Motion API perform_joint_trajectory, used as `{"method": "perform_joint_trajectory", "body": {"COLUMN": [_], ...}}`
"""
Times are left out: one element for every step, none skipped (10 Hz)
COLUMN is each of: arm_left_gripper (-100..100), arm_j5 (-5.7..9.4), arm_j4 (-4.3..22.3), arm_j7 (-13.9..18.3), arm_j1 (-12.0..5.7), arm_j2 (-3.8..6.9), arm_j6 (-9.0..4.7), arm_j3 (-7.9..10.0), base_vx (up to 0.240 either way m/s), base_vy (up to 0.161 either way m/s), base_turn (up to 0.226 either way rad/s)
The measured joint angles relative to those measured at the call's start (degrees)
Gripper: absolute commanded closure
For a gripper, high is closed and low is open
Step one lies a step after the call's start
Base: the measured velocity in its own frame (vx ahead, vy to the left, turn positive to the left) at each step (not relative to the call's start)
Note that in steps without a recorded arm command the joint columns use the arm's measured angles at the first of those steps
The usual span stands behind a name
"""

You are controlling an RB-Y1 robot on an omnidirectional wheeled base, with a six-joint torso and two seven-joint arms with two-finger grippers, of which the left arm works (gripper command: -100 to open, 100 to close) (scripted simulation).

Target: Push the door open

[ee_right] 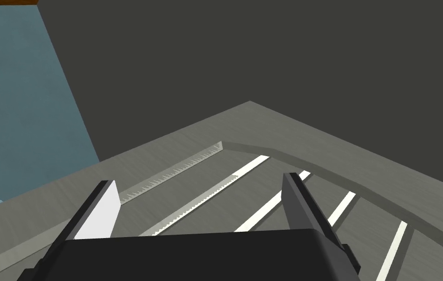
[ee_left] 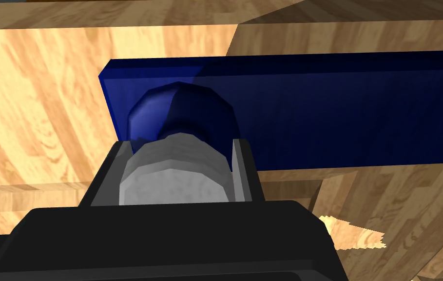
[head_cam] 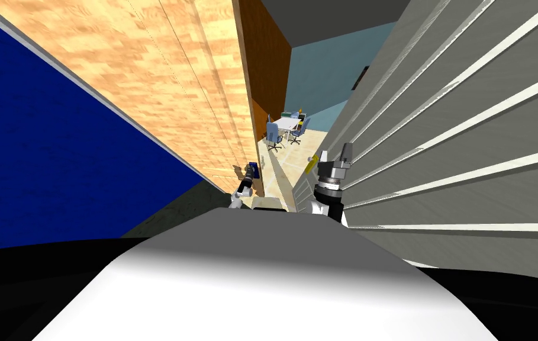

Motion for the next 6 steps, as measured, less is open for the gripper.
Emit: {"method": "perform_joint_trajectory", "body": {"arm_left_gripper": [100,100,100,100,100,100], "arm_j5": [-0.16,-0.37,-0.59,-0.88,-1.14,-1.23], "arm_j4": [0.08,0.27,0.45,0.74,0.57,0.56], "arm_j7": [0.12,0.34,0.6,0.84,0.99,1.31], "arm_j1": [0.08,0.19,0.16,-0.02,-0.07,-0.36], "arm_j2": [-0.14,-0.22,-0.19,-0.25,-0.35,0.02], "arm_j6": [0.15,0.27,0.36,0.24,0.28,0.31], "arm_j3": [-0.5,-1.14,-1.7,-2.34,-2.83,-3.06], "base_vx": [0.118,0.148,0.154,0.145,0.145,0.178], "base_vy": [-0.018,-0.008,-0.015,-0.018,-0.003,0.028], "base_turn": [0.233,0.238,0.196,0.183,0.205,0.364]}}
